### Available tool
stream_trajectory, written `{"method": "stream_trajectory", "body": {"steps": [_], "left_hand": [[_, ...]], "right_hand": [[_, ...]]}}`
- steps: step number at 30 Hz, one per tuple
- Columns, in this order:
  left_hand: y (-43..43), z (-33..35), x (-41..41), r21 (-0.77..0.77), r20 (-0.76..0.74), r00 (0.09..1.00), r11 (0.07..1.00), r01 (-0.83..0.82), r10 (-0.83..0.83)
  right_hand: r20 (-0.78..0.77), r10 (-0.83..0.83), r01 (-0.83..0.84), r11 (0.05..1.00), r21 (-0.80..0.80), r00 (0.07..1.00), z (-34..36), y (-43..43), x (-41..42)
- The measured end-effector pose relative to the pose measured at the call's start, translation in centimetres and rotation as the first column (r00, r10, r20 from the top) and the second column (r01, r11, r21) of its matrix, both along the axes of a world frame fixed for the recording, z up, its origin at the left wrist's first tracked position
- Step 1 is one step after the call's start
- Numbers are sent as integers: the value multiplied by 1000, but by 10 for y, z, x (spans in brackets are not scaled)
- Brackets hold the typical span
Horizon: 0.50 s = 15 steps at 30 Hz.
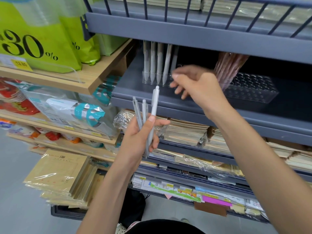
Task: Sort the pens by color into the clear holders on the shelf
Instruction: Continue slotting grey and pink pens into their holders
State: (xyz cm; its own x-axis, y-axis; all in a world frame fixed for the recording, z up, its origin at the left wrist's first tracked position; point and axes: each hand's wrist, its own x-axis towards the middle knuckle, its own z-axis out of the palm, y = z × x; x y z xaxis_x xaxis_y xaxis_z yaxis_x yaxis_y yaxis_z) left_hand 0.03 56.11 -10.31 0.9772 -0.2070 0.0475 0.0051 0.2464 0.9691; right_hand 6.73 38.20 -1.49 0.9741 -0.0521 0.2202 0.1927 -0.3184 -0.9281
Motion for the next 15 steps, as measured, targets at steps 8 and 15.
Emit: {"method": "stream_trajectory", "body": {"steps": [8,15], "left_hand": [[-18,1,1,5,45,996,997,82,-82],[-28,-1,-1,9,-13,999,999,42,-42]], "right_hand": [[-152,224,-226,974,5,962,-11,-10,-27],[-141,131,-86,954,288,981,-10,-20,-27]]}}
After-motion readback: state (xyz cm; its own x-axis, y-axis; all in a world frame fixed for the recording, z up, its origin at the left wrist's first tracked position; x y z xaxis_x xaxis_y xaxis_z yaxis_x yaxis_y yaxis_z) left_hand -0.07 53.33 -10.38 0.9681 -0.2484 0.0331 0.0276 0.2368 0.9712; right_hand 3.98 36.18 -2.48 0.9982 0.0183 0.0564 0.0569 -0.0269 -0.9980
